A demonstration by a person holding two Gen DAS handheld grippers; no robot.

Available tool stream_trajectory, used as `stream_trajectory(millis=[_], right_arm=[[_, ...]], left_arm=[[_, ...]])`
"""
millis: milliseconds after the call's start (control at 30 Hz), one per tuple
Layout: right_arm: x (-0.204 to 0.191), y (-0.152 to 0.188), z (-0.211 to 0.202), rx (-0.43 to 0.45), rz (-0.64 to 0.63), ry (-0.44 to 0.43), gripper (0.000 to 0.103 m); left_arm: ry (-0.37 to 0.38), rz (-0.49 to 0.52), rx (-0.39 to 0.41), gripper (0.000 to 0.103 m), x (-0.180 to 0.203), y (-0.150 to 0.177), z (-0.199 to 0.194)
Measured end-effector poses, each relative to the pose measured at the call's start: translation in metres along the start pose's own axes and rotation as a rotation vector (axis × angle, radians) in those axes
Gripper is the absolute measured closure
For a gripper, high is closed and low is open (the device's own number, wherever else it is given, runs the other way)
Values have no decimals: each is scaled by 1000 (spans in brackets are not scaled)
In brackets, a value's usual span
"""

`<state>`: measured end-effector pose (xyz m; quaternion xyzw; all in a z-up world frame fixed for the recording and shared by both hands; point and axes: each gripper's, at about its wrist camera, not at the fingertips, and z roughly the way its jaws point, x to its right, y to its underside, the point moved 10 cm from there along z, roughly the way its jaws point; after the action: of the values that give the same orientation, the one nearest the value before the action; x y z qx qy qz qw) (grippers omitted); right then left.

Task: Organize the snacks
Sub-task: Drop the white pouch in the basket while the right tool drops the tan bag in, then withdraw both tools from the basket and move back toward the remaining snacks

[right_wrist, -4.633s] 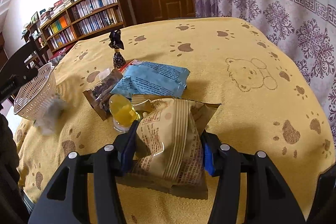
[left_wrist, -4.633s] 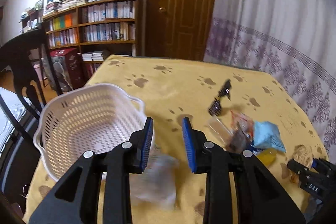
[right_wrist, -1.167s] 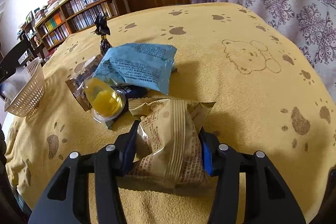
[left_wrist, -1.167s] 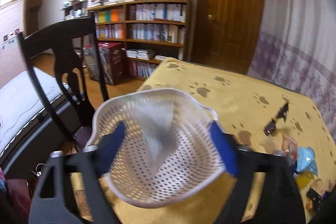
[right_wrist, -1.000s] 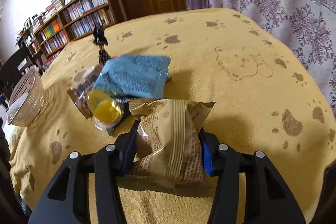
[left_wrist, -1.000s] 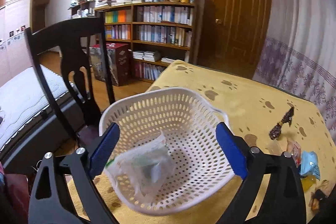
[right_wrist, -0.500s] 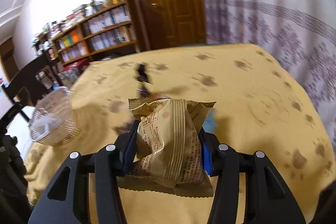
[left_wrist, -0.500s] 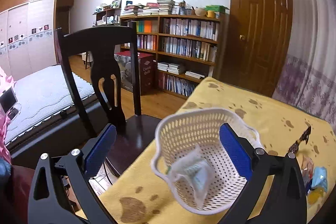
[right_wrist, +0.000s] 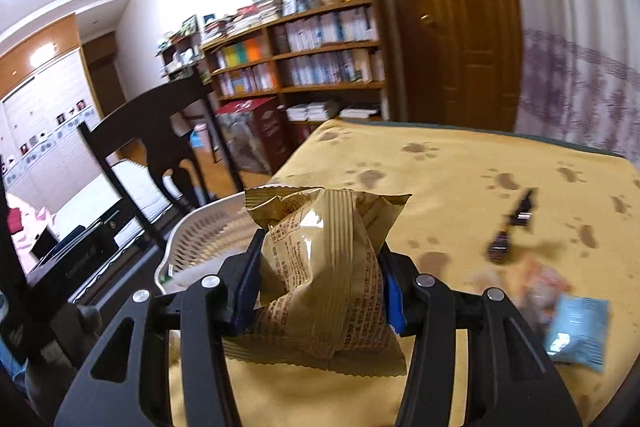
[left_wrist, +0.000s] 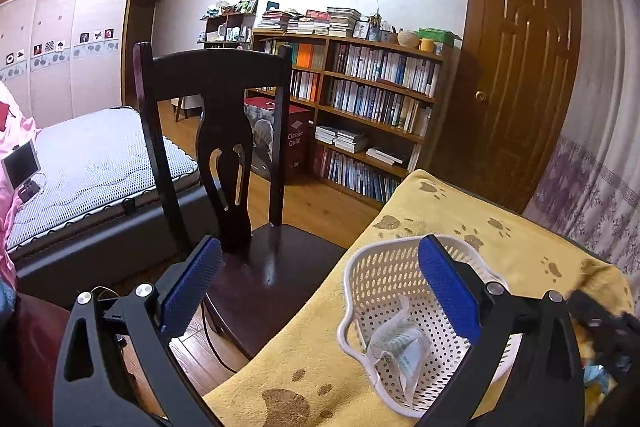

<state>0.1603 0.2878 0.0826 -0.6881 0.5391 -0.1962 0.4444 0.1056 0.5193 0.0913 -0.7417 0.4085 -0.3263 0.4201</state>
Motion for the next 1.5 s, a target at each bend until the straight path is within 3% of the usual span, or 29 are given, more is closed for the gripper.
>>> stream_trajectory(millis=[333, 933, 1033, 1500], right_arm=[[-20, 5, 47, -58, 10, -19, 47], [8, 18, 33, -48, 93, -2, 46], [18, 22, 29, -43, 117, 6, 41], [60, 42, 14, -47, 181, 56, 40]], left_arm=[[10, -42, -28, 3, -6, 2, 9], [32, -3, -24, 3, 12, 7, 3], [35, 6, -27, 3, 16, 8, 1], [41, 63, -22, 3, 39, 16, -6]])
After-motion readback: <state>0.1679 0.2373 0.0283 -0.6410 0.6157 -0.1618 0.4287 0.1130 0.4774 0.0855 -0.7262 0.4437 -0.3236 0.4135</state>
